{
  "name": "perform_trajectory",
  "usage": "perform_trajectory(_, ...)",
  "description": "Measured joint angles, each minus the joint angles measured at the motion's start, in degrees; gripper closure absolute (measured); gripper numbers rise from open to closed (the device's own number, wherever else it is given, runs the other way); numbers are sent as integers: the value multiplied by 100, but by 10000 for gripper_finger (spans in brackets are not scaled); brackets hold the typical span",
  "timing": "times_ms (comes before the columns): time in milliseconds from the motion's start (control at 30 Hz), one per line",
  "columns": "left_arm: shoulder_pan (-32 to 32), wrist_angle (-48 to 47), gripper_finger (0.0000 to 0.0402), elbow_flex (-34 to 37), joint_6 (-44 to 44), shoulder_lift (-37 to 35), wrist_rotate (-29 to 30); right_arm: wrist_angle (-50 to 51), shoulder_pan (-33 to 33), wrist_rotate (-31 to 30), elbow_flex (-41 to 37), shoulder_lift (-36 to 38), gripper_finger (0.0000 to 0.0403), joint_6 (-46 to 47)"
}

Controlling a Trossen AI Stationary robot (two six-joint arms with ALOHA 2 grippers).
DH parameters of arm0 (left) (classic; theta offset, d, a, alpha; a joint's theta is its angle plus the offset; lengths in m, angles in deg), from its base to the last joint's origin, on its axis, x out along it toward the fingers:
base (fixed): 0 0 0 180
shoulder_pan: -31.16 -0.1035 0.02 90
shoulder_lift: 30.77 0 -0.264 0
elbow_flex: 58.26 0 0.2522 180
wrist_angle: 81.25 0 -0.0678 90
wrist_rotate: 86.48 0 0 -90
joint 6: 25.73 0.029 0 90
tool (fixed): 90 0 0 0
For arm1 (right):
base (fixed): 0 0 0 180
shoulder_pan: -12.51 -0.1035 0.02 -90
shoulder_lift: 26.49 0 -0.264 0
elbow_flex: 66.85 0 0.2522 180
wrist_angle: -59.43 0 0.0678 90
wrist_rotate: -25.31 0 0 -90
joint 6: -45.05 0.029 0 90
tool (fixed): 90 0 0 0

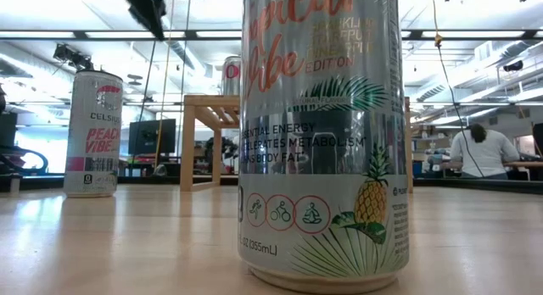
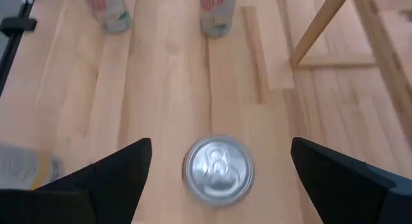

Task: Place canned beverage on shelf
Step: Put the red and silver soda can aligned with the red white-silver soda can on the shelf

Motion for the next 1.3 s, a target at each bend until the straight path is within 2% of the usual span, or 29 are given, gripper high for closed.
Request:
perform_trajectory(300,13,1388,209,1444,-230,-745,2,-621,40,-25,-571,13,21,-52)
perform_trajectory(467,-2,1743,209,1899,-271,-865,3,-1017,39,-9,-931,13,21,-54)
perform_trajectory(933,9,3523,209,2221,-219,-845,-4,-2406,70,1,-1955,11,20,-98)
perform_trajectory(1300,9,4452,209,2221,-68,-836,-4,-3400,74,-24,-2515,14,20,-115)
